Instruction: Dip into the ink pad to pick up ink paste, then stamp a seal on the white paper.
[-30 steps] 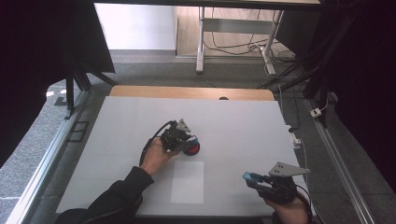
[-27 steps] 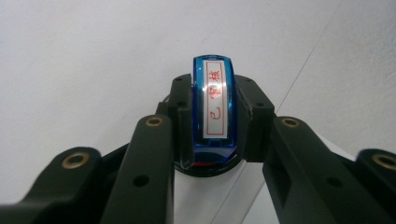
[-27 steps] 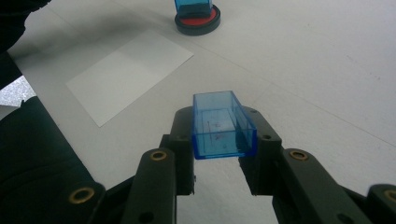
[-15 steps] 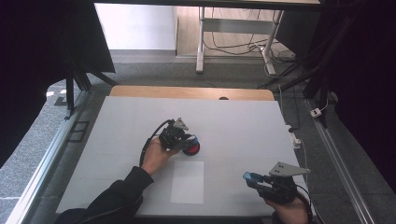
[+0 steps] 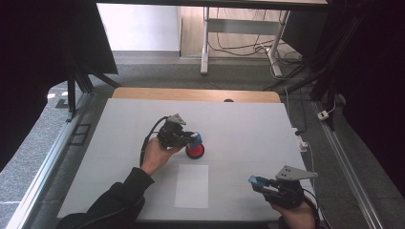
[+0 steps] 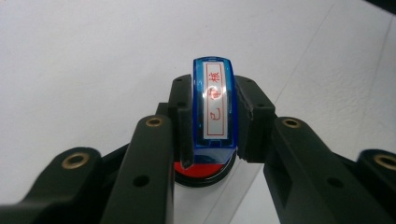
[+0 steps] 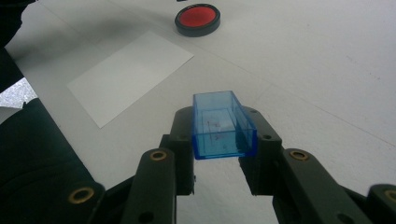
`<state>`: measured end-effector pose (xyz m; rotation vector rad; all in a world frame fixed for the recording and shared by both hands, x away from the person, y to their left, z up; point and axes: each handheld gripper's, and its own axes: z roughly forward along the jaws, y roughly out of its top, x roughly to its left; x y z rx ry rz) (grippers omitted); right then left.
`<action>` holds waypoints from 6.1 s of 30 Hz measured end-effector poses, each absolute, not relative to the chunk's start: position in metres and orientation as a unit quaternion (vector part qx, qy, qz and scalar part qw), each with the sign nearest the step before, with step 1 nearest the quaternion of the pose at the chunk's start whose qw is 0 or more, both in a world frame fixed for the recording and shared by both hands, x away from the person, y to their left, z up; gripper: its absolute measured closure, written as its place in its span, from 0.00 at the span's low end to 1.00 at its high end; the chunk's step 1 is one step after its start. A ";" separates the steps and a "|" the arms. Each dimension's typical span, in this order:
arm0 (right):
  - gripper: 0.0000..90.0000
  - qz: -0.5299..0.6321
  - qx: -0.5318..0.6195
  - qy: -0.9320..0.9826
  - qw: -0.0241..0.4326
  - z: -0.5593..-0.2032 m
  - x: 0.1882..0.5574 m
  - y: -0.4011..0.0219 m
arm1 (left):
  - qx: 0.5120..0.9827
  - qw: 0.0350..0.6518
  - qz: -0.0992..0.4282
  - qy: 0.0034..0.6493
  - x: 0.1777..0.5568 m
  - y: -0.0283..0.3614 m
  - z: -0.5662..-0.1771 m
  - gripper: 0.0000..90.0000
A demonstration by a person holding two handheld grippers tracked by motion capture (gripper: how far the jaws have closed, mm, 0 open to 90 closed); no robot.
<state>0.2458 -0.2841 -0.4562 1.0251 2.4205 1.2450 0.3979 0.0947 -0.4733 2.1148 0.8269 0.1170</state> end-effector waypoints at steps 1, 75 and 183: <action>0.76 0.425 0.350 0.826 0.116 -0.456 0.246 -0.284 | 0.844 0.421 0.043 0.330 0.398 0.095 -0.474 0.79; 0.77 0.419 0.350 0.830 0.114 -0.456 0.246 -0.284 | 0.877 0.346 0.102 0.319 0.388 0.070 -0.489 0.79; 0.76 0.424 0.345 0.829 0.115 -0.456 0.244 -0.284 | 0.871 0.416 0.026 0.261 0.293 0.092 -0.473 0.79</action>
